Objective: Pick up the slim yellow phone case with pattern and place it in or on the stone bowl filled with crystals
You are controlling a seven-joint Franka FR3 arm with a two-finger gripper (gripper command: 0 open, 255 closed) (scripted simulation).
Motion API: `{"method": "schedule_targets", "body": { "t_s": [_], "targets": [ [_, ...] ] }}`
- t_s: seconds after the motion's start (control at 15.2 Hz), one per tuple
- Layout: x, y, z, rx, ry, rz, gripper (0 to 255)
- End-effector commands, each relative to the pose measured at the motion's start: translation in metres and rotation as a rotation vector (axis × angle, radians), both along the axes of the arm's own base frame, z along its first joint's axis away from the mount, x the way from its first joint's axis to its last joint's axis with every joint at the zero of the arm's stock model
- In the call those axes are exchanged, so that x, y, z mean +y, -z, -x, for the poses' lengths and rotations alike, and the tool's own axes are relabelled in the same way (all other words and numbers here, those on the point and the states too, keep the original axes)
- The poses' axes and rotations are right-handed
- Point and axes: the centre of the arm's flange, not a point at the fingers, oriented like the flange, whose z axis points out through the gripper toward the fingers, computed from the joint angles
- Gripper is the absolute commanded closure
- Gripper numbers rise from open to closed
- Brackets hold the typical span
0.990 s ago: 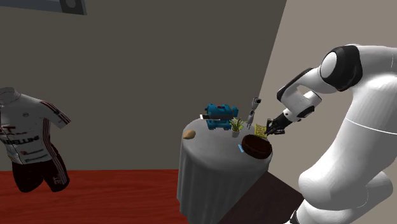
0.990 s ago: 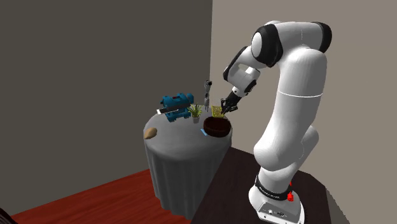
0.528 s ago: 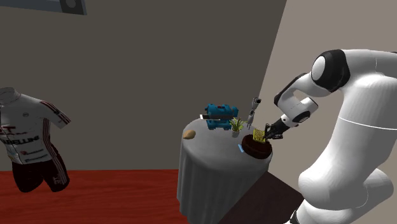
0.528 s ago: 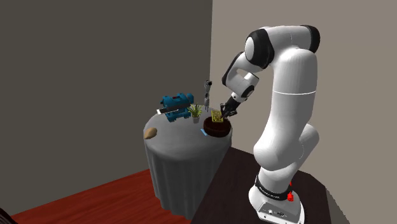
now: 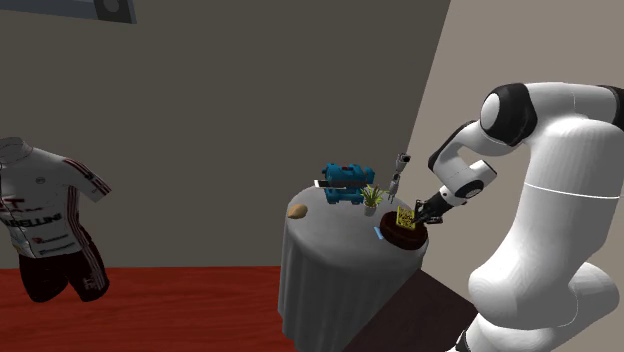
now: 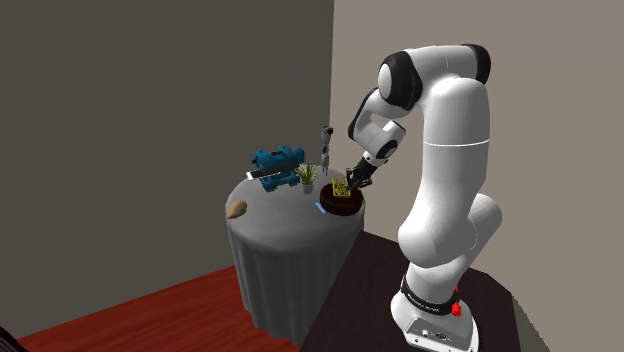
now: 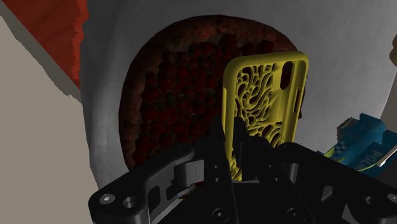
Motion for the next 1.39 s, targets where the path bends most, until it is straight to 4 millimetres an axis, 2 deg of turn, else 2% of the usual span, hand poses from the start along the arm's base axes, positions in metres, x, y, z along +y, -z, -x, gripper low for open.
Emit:
{"method": "schedule_targets", "body": {
  "t_s": [0.0,0.2,0.26,0.59,0.86,1.32],
  "targets": [
    [0.0,0.0,0.0,0.0,0.0,0.0,255],
    [0.0,0.0,0.0,0.0,0.0,0.0,255],
    [0.0,0.0,0.0,0.0,0.0,0.0,0],
    [0.0,0.0,0.0,0.0,0.0,0.0,0],
    [-0.008,-0.044,0.022,0.0,0.0,0.0,0],
    [-0.008,-0.044,0.022,0.0,0.0,0.0,0]
  ]
}}
